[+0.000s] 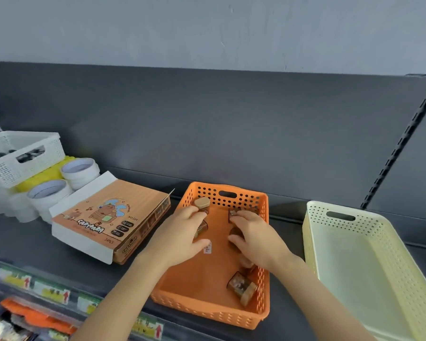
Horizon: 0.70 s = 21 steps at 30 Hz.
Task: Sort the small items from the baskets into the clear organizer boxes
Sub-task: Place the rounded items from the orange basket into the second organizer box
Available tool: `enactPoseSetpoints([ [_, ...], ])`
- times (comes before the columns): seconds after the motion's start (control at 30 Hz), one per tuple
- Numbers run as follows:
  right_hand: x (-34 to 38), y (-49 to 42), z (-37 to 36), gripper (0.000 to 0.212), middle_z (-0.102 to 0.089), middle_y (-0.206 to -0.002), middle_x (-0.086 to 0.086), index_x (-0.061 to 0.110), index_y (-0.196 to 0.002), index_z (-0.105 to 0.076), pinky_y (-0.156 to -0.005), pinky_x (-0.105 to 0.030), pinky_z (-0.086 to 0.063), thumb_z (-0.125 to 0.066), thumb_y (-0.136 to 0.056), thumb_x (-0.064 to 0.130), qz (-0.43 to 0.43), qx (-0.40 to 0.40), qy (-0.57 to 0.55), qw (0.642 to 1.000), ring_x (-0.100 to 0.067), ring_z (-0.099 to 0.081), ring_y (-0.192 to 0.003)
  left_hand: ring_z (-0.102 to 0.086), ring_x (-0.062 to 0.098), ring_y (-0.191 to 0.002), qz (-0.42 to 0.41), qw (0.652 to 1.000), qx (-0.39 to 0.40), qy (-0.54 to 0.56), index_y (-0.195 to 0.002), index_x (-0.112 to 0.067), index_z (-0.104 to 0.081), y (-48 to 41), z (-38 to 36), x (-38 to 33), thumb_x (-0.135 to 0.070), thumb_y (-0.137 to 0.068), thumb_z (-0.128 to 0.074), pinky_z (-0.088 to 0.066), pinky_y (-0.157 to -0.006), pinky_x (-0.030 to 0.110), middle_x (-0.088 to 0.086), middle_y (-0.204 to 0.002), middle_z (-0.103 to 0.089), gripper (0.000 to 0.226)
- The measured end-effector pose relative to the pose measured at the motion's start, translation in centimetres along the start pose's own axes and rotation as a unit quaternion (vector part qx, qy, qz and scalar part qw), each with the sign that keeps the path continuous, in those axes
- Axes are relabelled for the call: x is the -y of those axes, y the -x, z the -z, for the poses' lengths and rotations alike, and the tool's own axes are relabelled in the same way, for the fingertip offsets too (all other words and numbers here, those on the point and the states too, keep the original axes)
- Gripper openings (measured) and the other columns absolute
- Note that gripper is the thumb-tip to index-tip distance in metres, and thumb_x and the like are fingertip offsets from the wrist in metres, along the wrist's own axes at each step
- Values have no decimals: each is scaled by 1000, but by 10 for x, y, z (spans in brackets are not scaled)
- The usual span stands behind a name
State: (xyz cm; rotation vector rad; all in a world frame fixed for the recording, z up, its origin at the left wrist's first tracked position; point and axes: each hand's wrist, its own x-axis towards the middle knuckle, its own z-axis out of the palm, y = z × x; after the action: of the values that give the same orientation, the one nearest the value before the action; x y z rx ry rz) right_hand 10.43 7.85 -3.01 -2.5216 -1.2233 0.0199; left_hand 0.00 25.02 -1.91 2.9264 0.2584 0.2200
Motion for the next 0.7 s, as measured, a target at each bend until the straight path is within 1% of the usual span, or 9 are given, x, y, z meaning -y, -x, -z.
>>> enactPoseSetpoints([
  [0.13,1,-11,0,45,-44,-139,-2,17,-134,-48,-103,-33,-41,-52,-93,34,-36,19,12,999,-21,-40,-130,-35,15,-131,-45,997,42,-41,-143,-22,-36,-22,-8,9,-40,-91,-55,-41,-103,32,-3,-146,-35,59],
  [0.23,3,-20,-4,44,-48,-133,-4,16,-130,-49,-99,-36,-46,-55,-92,35,-57,34,24,998,-24,-46,-124,-40,17,-127,-58,994,70,-64,-140,-19,-38,-31,-17,15,-36,-90,-57,-46,-98,34,-1,-141,-40,56],
  [0.3,4,-24,-9,45,-49,-131,-3,16,-130,-49,-97,-38,-48,-56,-90,36,-66,41,35,996,-25,-49,-121,-44,20,-124,-51,993,66,-82,-140,-19,-37,-36,-21,16,-34,-90,-58,-48,-95,34,2,-138,-42,56],
  [0.4,3,-24,-16,46,-52,-128,-2,18,-129,-49,-93,-39,-50,-58,-88,38,-68,54,89,992,-25,-53,-114,-52,24,-114,-30,990,59,-122,-138,-17,-36,-39,-29,14,-30,-90,-58,-51,-87,34,7,-129,-48,54],
  [0.47,3,-24,-20,43,-53,-125,-3,19,-126,-51,-91,-39,-50,-60,-88,36,-67,59,118,989,-25,-53,-112,-56,25,-108,-24,989,58,-134,-139,-16,-35,-39,-34,14,-23,-92,-57,-52,-82,34,8,-122,-53,52],
  [0.53,2,-24,-21,39,-53,-123,-3,18,-122,-53,-90,-39,-50,-62,-87,32,-70,60,135,987,-25,-51,-111,-58,25,-104,-24,988,57,-143,-135,-16,-39,-38,-37,16,-15,-91,-57,-52,-78,34,8,-117,-56,47],
  [0.63,1,-23,-25,40,-51,-122,-5,19,-118,-54,-89,-39,-50,-68,-83,29,-73,64,162,982,-25,-49,-110,-57,26,-104,-27,988,51,-146,-126,-15,-44,-37,-39,17,-9,-89,-58,-51,-78,34,8,-114,-55,40],
  [0.7,1,-24,-27,41,-45,-127,-8,18,-118,-53,-90,-41,-49,-70,-82,28,-81,65,176,979,-27,-47,-113,-55,25,-107,-36,988,45,-141,-126,-15,-45,-37,-39,17,-10,-90,-57,-50,-81,34,8,-116,-56,38],
])
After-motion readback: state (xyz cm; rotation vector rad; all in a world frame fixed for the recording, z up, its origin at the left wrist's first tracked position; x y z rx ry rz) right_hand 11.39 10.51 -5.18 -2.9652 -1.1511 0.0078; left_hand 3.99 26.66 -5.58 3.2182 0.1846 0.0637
